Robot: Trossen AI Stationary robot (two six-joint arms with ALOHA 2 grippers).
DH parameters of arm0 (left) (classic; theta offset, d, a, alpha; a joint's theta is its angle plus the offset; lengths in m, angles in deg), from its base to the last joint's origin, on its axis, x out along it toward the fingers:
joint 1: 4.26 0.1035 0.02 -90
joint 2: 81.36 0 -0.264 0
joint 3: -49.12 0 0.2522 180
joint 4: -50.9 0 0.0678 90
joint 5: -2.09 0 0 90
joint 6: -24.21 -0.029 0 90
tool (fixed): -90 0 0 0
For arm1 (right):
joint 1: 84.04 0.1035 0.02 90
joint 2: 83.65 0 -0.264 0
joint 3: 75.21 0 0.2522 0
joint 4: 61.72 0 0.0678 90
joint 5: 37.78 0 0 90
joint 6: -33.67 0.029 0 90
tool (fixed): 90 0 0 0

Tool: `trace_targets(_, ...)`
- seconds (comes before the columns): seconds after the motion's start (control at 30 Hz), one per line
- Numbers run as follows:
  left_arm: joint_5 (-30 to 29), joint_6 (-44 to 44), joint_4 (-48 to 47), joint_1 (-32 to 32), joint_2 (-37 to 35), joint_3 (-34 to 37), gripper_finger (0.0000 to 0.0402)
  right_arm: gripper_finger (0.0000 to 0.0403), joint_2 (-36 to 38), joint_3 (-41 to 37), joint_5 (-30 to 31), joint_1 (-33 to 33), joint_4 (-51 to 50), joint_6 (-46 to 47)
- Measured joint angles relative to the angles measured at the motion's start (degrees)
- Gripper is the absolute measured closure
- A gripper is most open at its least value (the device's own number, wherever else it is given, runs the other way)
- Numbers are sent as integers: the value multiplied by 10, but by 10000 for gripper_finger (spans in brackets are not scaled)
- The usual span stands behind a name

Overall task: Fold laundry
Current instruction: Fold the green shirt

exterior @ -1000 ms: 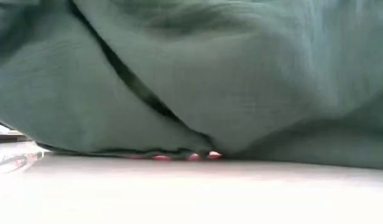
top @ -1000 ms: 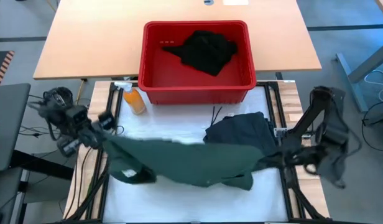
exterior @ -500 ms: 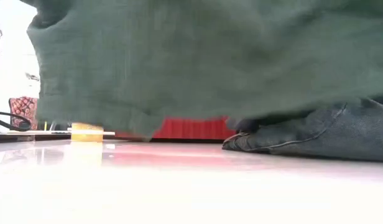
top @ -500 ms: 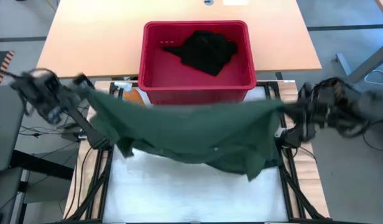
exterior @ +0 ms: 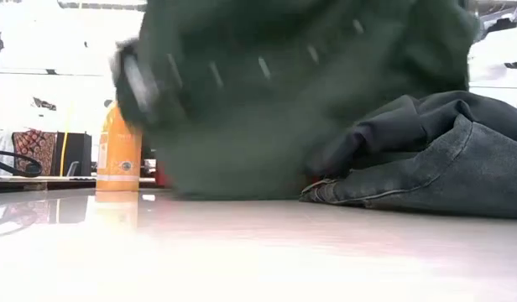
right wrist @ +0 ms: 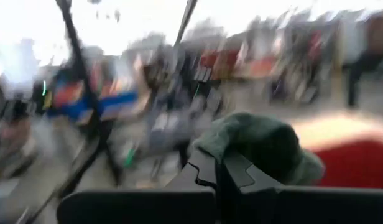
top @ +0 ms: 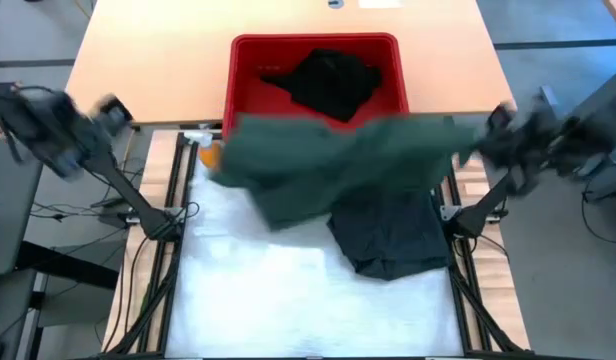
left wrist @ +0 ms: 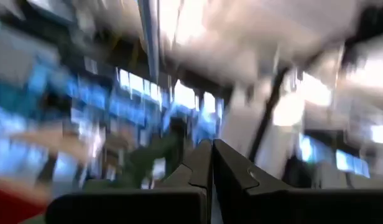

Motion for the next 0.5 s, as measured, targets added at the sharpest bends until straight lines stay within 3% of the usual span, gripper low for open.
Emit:
trace_targets(0.13,2,182,-134,0,34,58,401,388,-37,-49,-60,0,-174,258)
trace_targets(0.27,2,354,-152,0,76,177,401,388,-83,-134,-113,14,-271,486)
trace_targets(0.4,0,473,-106,1,150,321,401,388,-97,-209,-118,45,-249,585)
trace_targets(0.5,-2,494,-51,11,204,399,392,388,-101,-243,-118,63,-233,638)
